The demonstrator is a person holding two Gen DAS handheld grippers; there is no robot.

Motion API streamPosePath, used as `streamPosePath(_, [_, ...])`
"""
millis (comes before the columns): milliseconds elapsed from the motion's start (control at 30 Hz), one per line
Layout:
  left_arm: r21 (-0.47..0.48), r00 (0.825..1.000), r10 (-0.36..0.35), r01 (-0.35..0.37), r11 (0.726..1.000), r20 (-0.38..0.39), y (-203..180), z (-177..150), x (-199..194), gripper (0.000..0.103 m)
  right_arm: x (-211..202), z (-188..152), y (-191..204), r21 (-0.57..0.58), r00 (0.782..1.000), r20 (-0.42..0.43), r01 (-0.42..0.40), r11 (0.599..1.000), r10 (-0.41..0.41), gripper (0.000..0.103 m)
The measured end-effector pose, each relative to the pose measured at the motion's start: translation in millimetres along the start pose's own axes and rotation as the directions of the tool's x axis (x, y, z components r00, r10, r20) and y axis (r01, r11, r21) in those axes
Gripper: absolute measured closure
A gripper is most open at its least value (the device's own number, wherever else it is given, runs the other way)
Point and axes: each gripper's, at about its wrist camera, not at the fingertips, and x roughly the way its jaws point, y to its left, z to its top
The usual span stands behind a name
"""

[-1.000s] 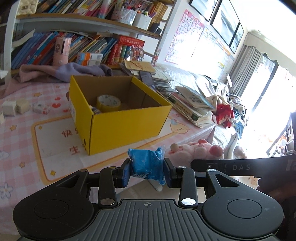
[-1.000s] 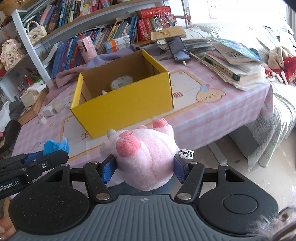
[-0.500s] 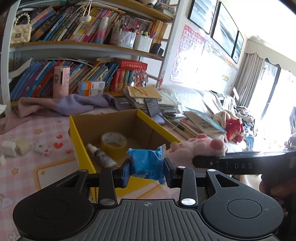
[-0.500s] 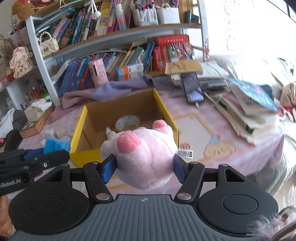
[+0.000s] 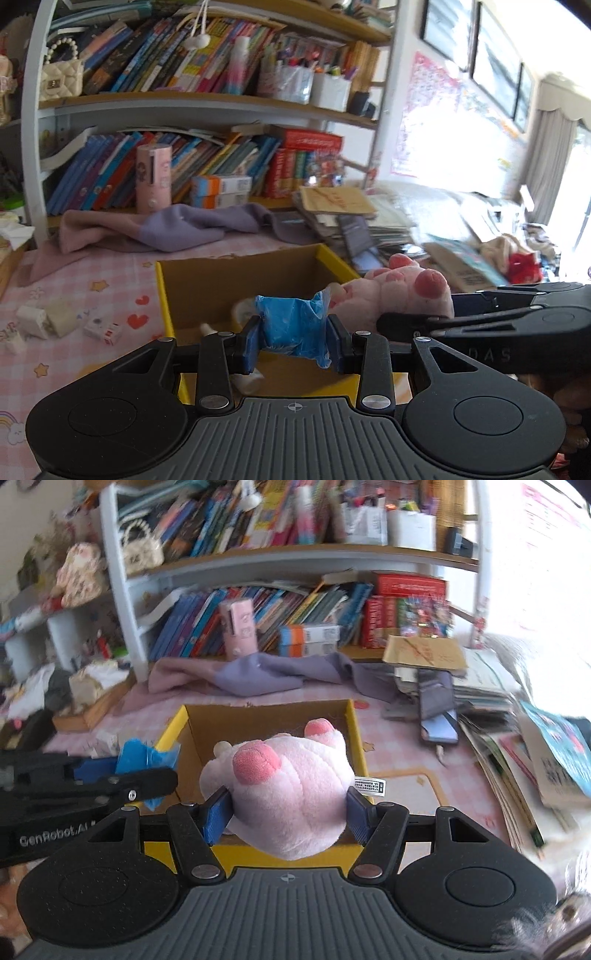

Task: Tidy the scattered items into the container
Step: 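Lower into the box and open the right tool while the left tool releases the packet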

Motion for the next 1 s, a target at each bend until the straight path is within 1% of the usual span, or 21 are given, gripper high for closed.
streamPosePath(133, [0.017,0.997,0.056,-0.055,0.998,-0.044,1,2,22,0.068,34,3,-3,-0.061,0.999,-0.043,-0.033,0.998,0.031,0.042])
streamPosePath(333, [0.033,0.985,0.114,-0.111,0.993,-0.132,1,-6,51,0.068,74,3,-12,-0.099,0.988,-0.136,-0.083,0.992,0.069,0.042])
streamPosePath(500, [0.033,0.969,0.138,-0.134,0.99,-0.203,1,-13,68,0.068,95,-3,-17,-0.111,0.97,-0.222,-0.129,0.985,0.102,0.041])
streamPosePath(600, [0.022,0.958,0.161,-0.161,0.987,-0.237,2,-19,74,0.068,97,-5,-16,-0.141,0.969,-0.222,-0.14,0.98,0.107,0.04])
streamPosePath(667, [0.043,0.952,0.189,-0.184,0.982,-0.241,0,-20,77,0.068,98,-5,-16,-0.155,0.968,-0.225,-0.151,0.976,0.114,0.04])
streamPosePath(767, [0.054,0.946,0.21,-0.203,0.978,-0.246,-2,-21,78,0.067,100,-5,-14,-0.163,0.965,-0.232,-0.164,0.973,0.124,0.046])
streamPosePath(867, [0.055,0.943,0.228,-0.221,0.974,-0.244,-1,-22,76,0.064,101,-5,-13,-0.169,0.965,-0.236,-0.16,0.973,0.117,0.045])
streamPosePath(933, [0.076,0.937,0.256,-0.245,0.967,-0.239,-2,-21,75,0.057,101,-5,-12,-0.169,0.965,-0.237,-0.156,0.973,0.113,0.045])
streamPosePath(1000, [0.09,0.936,0.267,-0.253,0.963,-0.231,-3,-21,73,0.054,101,-5,-13,-0.163,0.966,-0.236,-0.147,0.976,0.106,0.042])
